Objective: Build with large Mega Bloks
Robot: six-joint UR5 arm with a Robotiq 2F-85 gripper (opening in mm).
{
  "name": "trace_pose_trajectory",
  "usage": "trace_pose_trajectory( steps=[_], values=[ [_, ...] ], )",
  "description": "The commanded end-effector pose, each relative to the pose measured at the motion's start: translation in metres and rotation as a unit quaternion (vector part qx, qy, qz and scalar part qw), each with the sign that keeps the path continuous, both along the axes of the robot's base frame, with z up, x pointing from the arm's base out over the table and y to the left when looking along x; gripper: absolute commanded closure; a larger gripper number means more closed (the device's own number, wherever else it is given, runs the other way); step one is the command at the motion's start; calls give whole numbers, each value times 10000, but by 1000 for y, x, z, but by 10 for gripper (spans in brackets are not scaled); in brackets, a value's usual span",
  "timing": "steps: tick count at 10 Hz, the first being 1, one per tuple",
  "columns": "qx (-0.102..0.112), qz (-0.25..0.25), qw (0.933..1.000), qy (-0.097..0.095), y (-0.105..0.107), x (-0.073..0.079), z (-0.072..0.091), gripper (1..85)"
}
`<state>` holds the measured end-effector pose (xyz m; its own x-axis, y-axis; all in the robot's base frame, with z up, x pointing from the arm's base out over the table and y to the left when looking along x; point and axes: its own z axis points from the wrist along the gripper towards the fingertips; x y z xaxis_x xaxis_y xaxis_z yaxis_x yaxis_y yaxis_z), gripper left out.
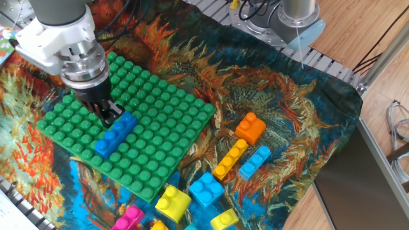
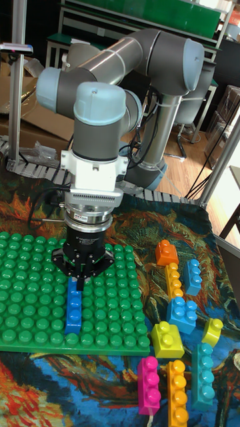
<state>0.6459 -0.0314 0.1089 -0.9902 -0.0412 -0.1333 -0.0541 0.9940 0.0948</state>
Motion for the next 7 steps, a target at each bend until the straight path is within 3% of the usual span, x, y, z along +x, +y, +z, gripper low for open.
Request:
trace_pose_trajectory(
  steps=[1, 2, 6, 7],
  values=[
    [70, -485, 9987, -103, 37, -1, 3, 843],
    [66, -413, 9991, -64, 29, 1, 6, 843],
    [23, 203, 9998, 70, 31, -9, 5, 843],
    [56, 50, 10000, -8, 47, -6, 2, 843]
  ],
)
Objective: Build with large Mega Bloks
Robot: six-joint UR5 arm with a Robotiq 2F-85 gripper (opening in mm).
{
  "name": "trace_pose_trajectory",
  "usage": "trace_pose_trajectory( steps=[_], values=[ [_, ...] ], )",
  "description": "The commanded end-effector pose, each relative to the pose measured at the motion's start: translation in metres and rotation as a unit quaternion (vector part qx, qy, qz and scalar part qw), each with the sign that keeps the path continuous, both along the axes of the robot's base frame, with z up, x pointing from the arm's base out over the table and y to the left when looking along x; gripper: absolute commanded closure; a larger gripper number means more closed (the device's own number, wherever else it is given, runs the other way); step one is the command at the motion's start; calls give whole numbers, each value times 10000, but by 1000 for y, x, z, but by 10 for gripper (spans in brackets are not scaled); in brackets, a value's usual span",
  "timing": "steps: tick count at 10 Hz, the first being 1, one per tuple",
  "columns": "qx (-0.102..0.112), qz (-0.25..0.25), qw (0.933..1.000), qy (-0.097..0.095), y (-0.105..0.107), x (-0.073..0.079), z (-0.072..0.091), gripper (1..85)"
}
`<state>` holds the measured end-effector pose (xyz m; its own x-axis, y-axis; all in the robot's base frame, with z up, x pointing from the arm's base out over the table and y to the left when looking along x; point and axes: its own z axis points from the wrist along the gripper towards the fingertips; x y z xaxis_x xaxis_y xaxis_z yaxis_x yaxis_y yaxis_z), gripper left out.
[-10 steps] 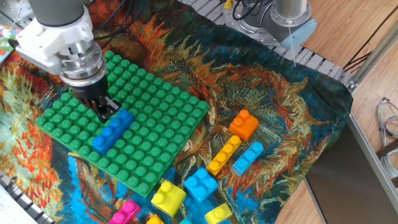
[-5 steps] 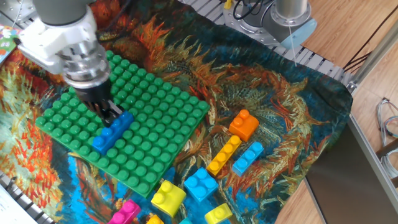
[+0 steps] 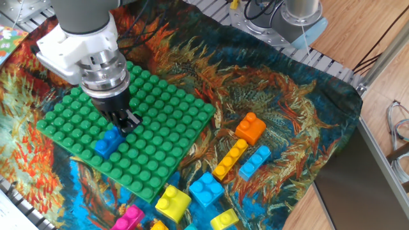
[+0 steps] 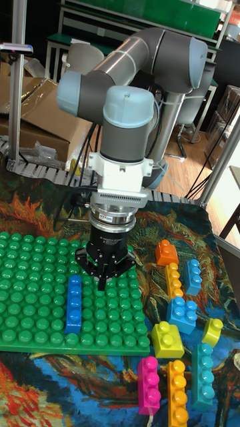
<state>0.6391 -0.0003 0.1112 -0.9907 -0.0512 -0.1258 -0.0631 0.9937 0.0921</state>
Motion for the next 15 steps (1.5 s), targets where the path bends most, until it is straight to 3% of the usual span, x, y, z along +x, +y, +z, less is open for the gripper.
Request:
trace_pose_trajectory(
  steps=[1, 2, 3, 4, 5, 7, 8, 9, 10, 12, 13, 14, 15],
  values=[
    [48, -292, 9995, -79, 42, 3, -4, 843],
    [42, -610, 9980, -160, 73, 8, -11, 843],
    [46, -725, 9972, -182, 86, 12, -11, 843],
    [-15, -692, 9975, -150, 78, 15, -7, 843],
    [-7, -504, 9987, -71, 65, 12, -3, 843],
    [-205, 12, 9998, 86, 59, 2, -5, 843],
    [-252, 82, 9996, 4, 57, 5, -5, 843],
    [-166, -4, 9999, -29, 63, 8, -5, 827],
    [-30, -224, 9997, -102, 100, 12, -10, 757],
    [-35, -485, 9985, -235, 145, 15, -20, 697],
    [68, -498, 9984, -260, 156, 17, -18, 547],
    [-76, -370, 9990, -223, 147, 16, -16, 497],
    [-3, -137, 9998, -140, 152, 11, -16, 420]
  ],
)
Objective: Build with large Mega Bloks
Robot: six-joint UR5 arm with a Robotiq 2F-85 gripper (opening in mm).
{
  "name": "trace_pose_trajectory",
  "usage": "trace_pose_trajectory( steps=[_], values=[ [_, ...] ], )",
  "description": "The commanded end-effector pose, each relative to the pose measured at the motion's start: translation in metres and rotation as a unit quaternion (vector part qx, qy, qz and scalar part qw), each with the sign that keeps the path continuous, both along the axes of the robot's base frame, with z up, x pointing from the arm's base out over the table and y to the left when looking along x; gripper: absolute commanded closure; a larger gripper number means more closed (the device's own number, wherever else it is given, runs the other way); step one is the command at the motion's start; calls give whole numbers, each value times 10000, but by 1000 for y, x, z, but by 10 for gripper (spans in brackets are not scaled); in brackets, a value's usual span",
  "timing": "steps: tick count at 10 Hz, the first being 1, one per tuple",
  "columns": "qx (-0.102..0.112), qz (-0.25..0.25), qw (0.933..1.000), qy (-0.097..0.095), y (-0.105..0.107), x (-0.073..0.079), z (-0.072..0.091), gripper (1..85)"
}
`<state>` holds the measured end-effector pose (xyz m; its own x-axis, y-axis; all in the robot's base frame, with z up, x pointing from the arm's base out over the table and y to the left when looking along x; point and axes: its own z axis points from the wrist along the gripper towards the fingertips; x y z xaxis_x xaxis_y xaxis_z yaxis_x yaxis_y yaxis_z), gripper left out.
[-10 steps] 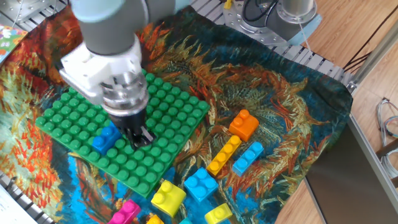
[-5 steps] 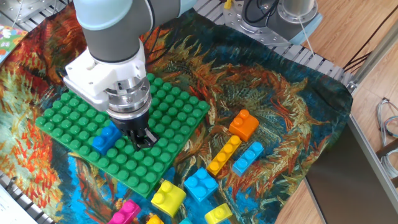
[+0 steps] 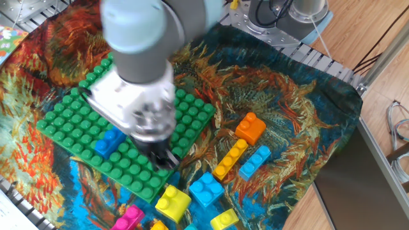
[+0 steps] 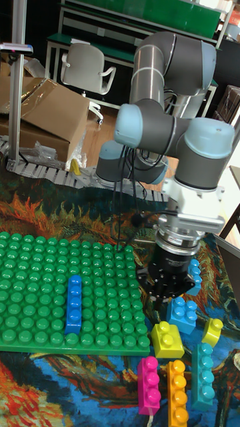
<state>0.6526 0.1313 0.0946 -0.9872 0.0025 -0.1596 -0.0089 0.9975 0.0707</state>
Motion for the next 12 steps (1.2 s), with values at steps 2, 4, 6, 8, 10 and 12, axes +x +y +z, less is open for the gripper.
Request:
trace_pose_trajectory(
  steps=[2, 4, 6, 8, 10, 12],
  values=[
    [110, 439, 9989, 108, 23, -8, 0, 307],
    [204, 393, 9990, 8, 37, 3, -2, 230],
    [262, 106, 9996, -51, 69, 18, -7, 180],
    [207, 124, 9997, -21, 71, 15, -4, 177],
    [186, 224, 9995, 78, 58, 6, 2, 180],
    [249, 206, 9995, 48, 62, 8, 4, 173]
  ],
)
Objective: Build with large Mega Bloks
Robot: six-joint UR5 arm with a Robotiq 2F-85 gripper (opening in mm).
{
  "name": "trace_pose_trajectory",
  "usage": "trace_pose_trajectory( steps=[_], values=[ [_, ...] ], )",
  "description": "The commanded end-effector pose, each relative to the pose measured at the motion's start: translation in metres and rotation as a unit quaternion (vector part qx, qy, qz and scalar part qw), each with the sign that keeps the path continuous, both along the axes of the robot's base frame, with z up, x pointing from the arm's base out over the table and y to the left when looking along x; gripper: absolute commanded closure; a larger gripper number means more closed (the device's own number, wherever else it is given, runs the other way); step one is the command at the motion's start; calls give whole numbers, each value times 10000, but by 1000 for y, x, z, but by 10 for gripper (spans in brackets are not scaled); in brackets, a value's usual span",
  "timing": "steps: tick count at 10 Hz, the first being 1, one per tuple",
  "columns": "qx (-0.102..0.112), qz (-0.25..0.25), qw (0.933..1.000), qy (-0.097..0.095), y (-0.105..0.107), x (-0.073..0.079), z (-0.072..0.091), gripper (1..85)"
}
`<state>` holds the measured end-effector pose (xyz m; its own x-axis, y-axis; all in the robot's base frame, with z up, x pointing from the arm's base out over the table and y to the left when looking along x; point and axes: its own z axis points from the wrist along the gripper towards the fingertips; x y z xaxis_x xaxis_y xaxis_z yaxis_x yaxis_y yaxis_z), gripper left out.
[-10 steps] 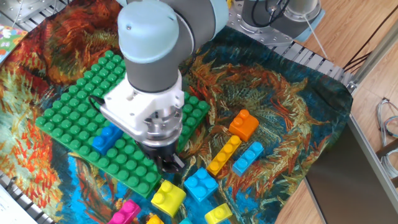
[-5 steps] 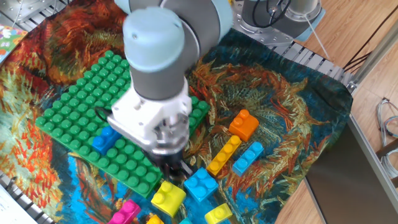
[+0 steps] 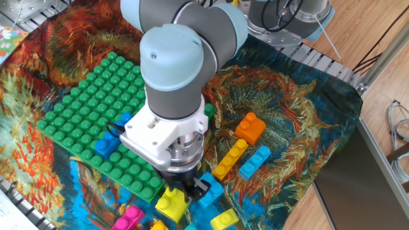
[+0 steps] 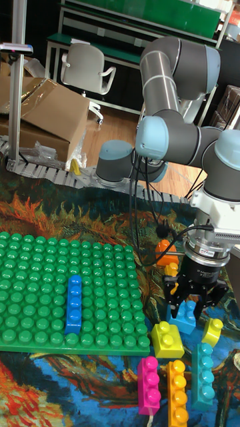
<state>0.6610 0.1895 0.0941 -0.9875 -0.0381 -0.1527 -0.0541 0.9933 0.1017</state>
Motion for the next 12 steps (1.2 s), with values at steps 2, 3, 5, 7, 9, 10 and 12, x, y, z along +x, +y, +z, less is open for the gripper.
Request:
trace_pose_trajectory(
  steps=[2, 3, 5, 7, 9, 10, 12],
  values=[
    [-63, 8, 10000, 24, -5, -1, 4, 233],
    [-93, 56, 9999, 58, -6, -3, 3, 230],
    [229, -254, 9994, 71, 16, 4, 3, 187],
    [367, -641, 9973, 23, 50, 33, -6, 193],
    [217, -785, 9966, 90, 54, 37, -10, 233],
    [182, -752, 9968, 192, 53, 32, -11, 257],
    [-9, -501, 9985, 218, 46, 28, -13, 263]
  ],
)
